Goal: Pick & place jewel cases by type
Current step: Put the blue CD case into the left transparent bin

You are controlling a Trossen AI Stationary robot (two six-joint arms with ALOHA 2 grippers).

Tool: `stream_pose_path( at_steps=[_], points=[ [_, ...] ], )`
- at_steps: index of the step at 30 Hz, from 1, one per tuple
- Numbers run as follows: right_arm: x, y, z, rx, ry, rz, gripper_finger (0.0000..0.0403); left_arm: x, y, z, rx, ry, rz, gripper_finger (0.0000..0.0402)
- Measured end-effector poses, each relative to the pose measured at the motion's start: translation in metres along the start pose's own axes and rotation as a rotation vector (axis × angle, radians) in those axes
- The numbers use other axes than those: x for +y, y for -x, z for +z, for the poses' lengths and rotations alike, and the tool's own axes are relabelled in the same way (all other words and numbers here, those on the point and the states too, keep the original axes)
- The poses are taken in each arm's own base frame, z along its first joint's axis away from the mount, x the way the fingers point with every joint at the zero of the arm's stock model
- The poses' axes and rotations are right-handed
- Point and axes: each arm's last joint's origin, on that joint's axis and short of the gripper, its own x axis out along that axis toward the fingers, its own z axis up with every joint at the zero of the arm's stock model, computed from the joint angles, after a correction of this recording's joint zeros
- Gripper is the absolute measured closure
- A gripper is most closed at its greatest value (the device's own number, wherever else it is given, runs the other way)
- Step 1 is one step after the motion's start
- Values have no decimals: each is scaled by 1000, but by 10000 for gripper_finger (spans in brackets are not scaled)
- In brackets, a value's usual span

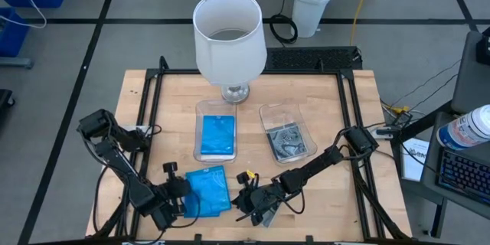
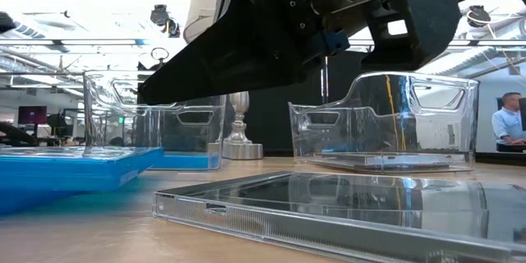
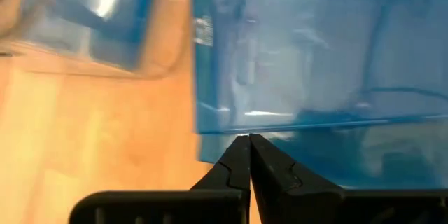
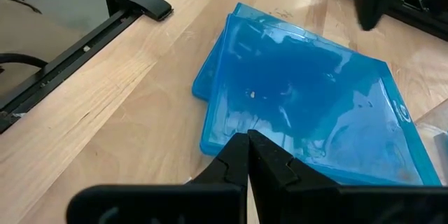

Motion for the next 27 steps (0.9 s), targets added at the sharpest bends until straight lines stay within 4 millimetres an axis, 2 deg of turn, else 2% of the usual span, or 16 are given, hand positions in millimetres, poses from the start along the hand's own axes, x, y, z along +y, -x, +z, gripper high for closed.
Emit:
stream_pose_path(
  at_steps=[5,11,16,27],
  points=[
    [-1,0,0,0,-44,-1,403,3,-1,1,-19,-66,33,388],
    [-1,0,2,-17,-84,-3,403,10,-12,5,13,-87,55,392],
    [-2,0,7,-72,-115,-6,403,10,-20,10,20,-113,13,392],
    [-1,1,12,-125,-195,0,403,6,-21,12,12,-177,-33,395]
  ],
)
